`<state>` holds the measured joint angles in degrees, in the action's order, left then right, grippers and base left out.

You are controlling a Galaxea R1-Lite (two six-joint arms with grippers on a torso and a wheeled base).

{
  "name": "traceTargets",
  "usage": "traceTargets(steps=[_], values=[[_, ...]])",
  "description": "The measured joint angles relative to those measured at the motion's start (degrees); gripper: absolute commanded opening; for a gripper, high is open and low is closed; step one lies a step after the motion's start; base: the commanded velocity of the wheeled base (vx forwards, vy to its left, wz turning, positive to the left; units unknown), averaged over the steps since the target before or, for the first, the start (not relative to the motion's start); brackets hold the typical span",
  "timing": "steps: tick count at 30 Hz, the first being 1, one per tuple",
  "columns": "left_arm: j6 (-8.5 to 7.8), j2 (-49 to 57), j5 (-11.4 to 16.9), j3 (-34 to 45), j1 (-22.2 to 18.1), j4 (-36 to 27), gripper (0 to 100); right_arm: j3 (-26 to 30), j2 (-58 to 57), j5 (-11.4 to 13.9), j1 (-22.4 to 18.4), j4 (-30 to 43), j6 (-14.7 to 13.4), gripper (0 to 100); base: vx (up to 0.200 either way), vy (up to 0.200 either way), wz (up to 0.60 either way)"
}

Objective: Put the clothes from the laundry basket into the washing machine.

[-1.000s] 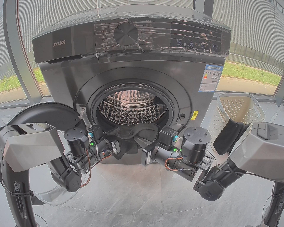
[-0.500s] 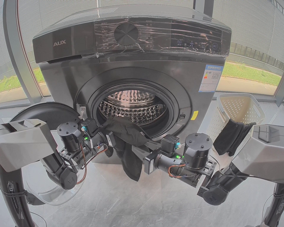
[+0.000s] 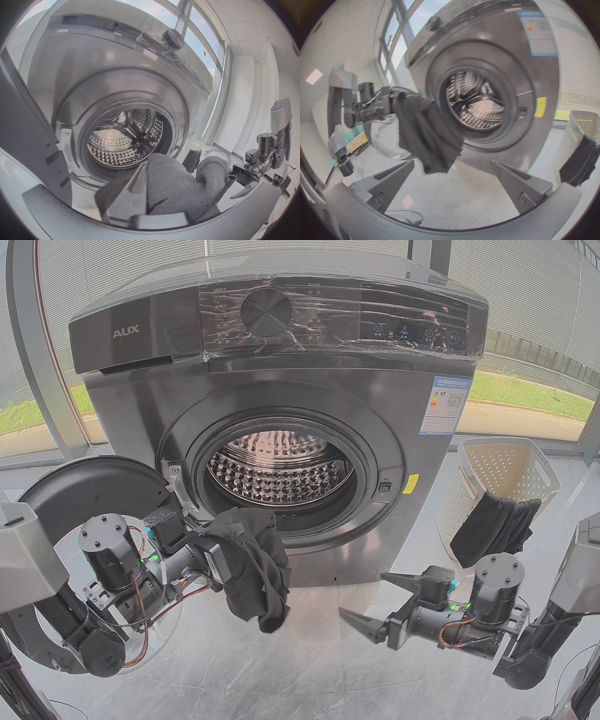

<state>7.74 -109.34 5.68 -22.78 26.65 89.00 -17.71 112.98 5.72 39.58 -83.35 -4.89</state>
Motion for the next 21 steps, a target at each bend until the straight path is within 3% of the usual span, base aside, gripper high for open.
traceTargets(steps=[8,15,21], values=[[-0.93,3.25,-3.11,3.06,0.85,0.0,0,3.11,-2.86,0.71,-9.7,-4.67,-0.94,100,0.0,0.0,0.0],[-0.93,2.78,-3.41,3.57,1.29,-0.05,0,3.44,-3.43,0.52,-10.35,-4.79,-1.24,100,0.0,0.0,0.0],[-0.99,1.95,-3.36,3.36,1.11,-0.05,0,3.57,-3.74,0.55,-10.45,-4.79,-1.29,100,0.167,0.0,0.0]])
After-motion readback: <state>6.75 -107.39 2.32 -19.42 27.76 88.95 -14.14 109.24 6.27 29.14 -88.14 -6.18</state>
